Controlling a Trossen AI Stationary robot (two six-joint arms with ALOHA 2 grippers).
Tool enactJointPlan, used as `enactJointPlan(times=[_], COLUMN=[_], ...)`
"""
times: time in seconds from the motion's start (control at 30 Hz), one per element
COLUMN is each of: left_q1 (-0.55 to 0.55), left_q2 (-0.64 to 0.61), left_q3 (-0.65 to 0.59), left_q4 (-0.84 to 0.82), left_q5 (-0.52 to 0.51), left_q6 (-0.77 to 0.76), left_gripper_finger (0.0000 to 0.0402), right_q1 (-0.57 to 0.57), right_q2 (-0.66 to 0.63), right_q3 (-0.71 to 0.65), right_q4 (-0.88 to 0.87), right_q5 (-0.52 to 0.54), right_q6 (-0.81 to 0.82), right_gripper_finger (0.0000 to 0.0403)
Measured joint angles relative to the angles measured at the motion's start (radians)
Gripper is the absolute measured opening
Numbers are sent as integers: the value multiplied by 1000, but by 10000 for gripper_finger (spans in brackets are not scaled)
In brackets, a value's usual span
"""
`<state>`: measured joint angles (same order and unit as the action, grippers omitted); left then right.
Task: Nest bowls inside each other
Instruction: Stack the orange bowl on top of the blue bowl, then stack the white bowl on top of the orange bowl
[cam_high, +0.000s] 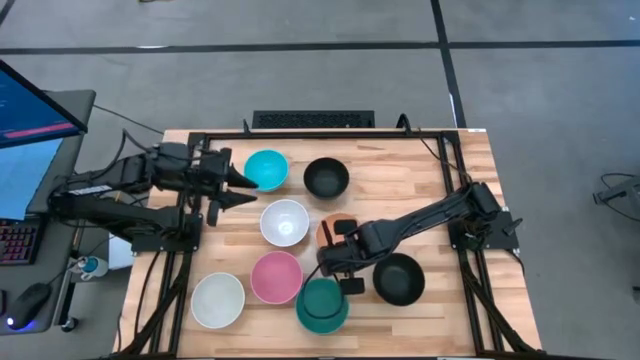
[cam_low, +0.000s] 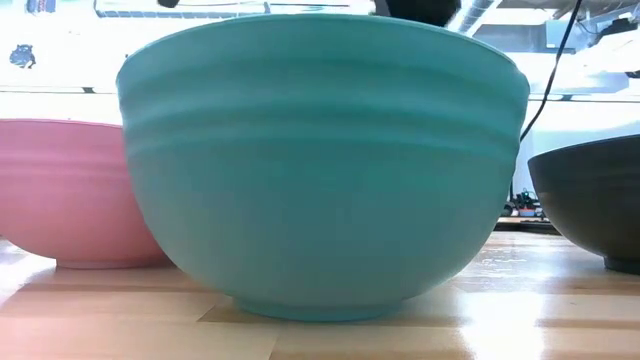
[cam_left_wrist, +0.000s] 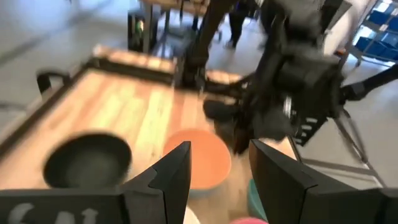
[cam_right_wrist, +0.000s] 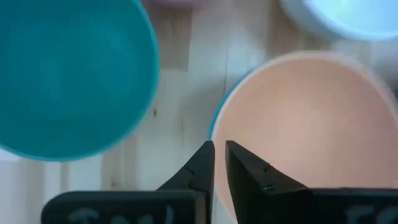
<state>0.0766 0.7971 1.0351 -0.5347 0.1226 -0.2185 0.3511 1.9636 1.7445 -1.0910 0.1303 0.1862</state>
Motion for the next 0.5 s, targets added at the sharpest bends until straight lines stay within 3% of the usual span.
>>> enactJointPlan(times=[0.33,0.5], left_q1=[-21,-21], left_q2=[13,12], left_q3=[-1,-1], left_q4=[14,16], left_q5=[-3,-23], left_q6=[-154,-193], left_gripper_finger=[153,153], right_q1=[0,0], right_q2=[-12,-34], right_q3=[284,336], right_q4=[-234,-308], right_q5=[12,142], right_q6=[-28,-11], right_gripper_finger=[63,63])
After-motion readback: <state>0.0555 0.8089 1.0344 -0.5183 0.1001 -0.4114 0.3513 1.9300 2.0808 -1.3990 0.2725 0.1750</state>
